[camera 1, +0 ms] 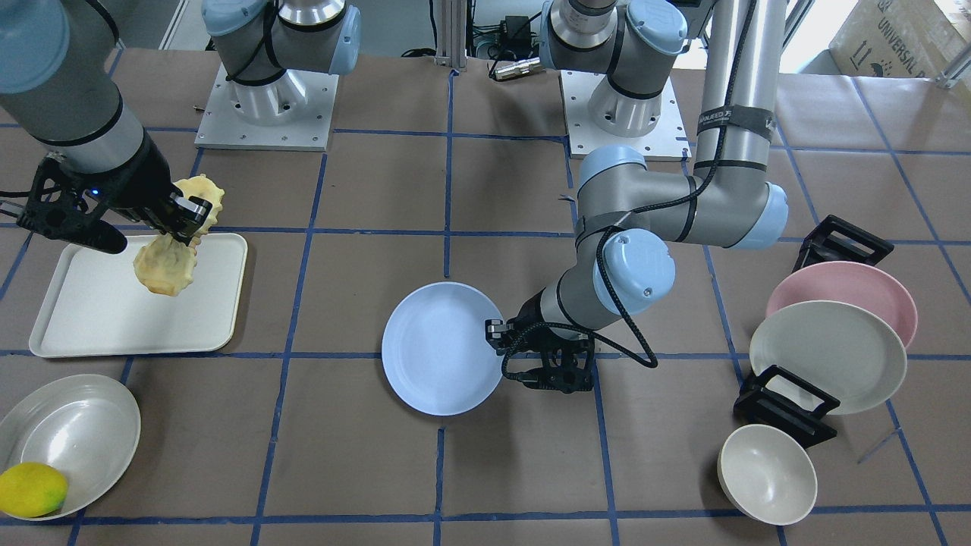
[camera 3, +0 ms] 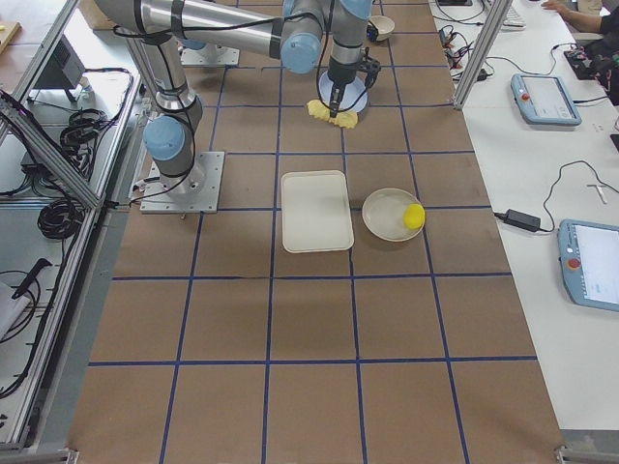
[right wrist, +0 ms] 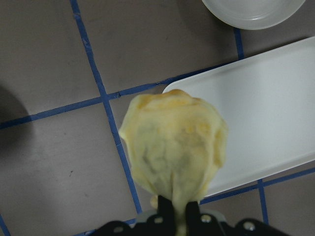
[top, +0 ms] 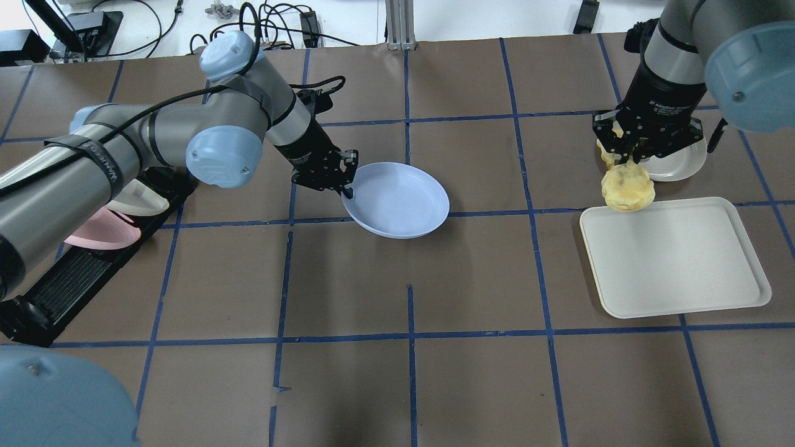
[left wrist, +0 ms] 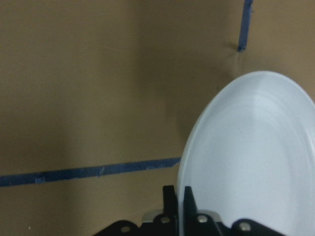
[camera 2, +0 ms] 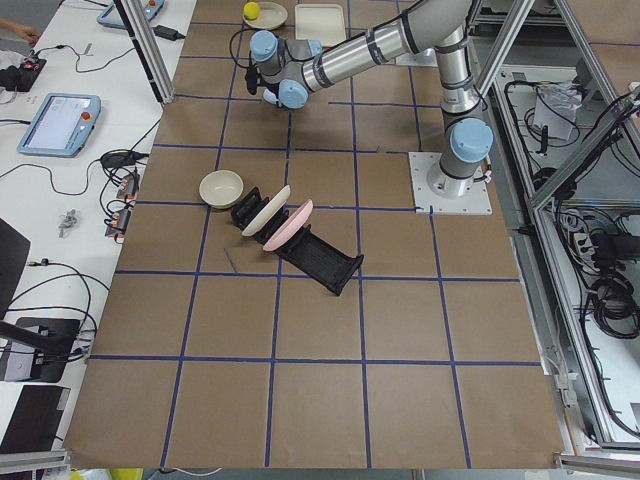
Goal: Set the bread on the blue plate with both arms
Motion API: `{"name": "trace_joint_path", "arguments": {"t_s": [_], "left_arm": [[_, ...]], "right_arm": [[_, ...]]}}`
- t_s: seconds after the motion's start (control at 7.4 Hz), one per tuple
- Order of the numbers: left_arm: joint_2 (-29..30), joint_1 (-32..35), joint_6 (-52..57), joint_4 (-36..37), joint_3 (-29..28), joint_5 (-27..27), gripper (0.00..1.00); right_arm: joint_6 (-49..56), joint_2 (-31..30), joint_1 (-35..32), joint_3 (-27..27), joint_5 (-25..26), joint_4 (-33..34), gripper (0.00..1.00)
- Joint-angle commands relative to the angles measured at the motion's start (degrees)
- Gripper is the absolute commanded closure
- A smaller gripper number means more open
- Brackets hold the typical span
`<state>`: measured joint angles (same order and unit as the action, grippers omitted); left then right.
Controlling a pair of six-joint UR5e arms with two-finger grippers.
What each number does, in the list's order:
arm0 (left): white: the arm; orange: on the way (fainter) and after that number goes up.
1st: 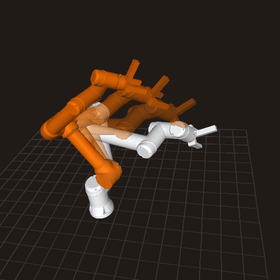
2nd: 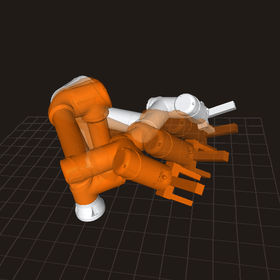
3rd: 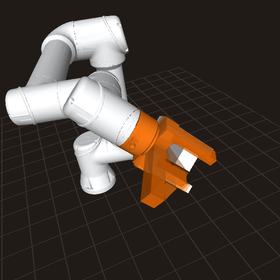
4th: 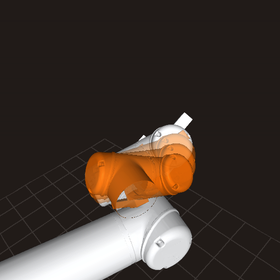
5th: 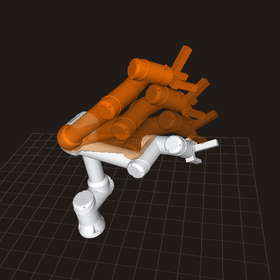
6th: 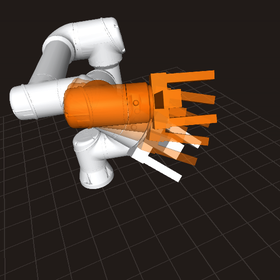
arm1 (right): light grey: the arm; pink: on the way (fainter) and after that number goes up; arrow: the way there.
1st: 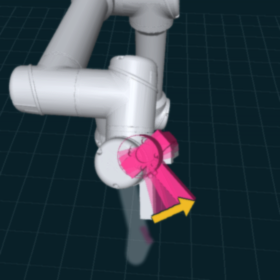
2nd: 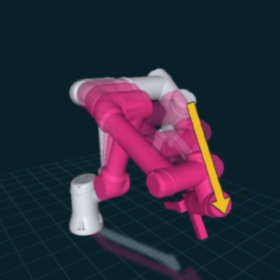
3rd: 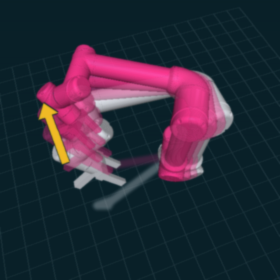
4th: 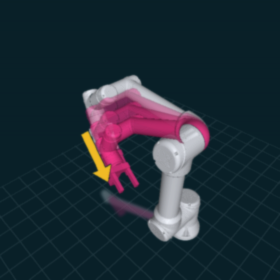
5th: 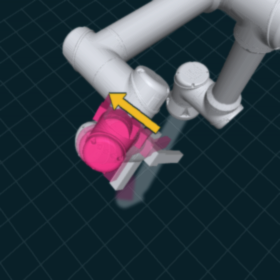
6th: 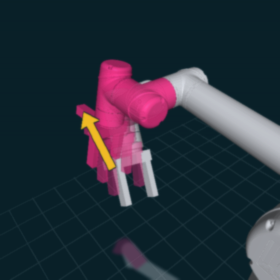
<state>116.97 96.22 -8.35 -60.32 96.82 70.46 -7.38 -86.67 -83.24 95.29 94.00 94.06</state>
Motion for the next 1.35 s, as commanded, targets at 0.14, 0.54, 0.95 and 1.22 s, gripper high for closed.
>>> {"name": "trace_joint_path", "arguments": {"t_s": [0.14,0.54,0.95,1.22], "left_arm": [[-4.0,-1.99,-0.71,-0.48,-0.92,0.56,0.0],[-17.17,-11.38,7.96,-19.5,-1.19,2.82,0.0],[-29.14,-11.24,11.78,-31.75,-2.5,15.76,0.0],[-29.62,-10.27,11.78,-39.23,-8.89,17.59,0.0]], "right_arm": [[-0.09,0.18,-0.16,0.25,-0.83,0.24,0.92],[-9.7,8.93,-13.54,-0.71,-0.32,10.02,0.91],[-19.5,18.09,-23.08,-6.5,-1.01,11.67,0.86],[-20.13,22.66,-26.09,-8.01,-0.58,14.28,0.73]]}}
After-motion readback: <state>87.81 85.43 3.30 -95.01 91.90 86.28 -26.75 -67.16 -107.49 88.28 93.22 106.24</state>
